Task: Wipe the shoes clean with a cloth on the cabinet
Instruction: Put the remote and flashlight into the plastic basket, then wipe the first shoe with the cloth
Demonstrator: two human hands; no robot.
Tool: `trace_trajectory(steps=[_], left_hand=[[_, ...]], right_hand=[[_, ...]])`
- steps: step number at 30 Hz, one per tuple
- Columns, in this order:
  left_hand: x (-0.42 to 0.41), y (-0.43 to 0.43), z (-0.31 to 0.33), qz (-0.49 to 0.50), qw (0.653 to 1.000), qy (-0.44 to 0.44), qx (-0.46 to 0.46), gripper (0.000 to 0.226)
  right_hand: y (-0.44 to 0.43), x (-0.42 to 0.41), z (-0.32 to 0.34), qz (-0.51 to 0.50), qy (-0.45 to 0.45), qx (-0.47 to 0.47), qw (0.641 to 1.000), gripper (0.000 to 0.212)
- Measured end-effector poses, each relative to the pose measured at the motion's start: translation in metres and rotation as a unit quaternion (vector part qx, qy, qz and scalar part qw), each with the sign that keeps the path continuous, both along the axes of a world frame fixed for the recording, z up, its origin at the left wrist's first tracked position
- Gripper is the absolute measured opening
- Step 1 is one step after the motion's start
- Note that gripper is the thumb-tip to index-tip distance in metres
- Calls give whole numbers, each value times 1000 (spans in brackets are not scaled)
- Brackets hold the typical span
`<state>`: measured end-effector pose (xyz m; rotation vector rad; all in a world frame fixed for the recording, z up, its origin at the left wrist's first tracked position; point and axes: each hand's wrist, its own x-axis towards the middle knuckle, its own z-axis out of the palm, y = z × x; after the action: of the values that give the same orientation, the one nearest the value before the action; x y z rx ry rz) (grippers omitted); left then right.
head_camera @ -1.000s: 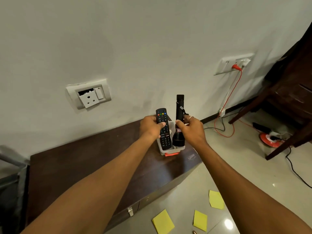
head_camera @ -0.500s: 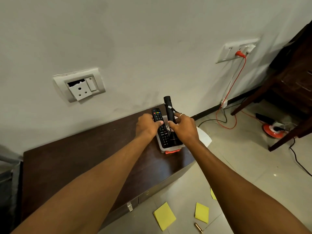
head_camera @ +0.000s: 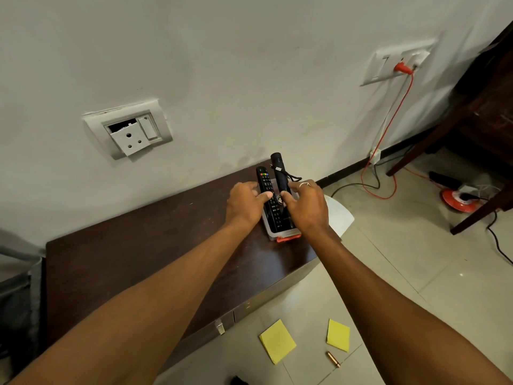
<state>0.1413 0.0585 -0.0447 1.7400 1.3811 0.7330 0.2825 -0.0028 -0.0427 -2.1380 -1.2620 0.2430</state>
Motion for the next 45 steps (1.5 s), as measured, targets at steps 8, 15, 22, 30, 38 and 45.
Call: trace_trajectory(steps=[8,15,22,30,38,45], left_hand=[[1,-5,3,22,999,5,-26,34],[-53,-22,20,75,995,-24,-63,38],[-154,-85,49,150,985,-39,-76,34],[-286,-194,81,260,964,-42,-46,34],[-393,-267,125,343,935,-73,52,17],[-470,-281,162,392,900,-107,156,10]], right_hand=[[-3,-5,5,-12,6,-19,1000,42],[-19,-27,22,-16,35,23,999,30],[-53,-114,38,75,127,53,988,26],[-115,-246,60,251,163,6,954,22],[-179,-357,85,472,128,-139,861,7],[-206,-453,62,514,187,-273,792,19]])
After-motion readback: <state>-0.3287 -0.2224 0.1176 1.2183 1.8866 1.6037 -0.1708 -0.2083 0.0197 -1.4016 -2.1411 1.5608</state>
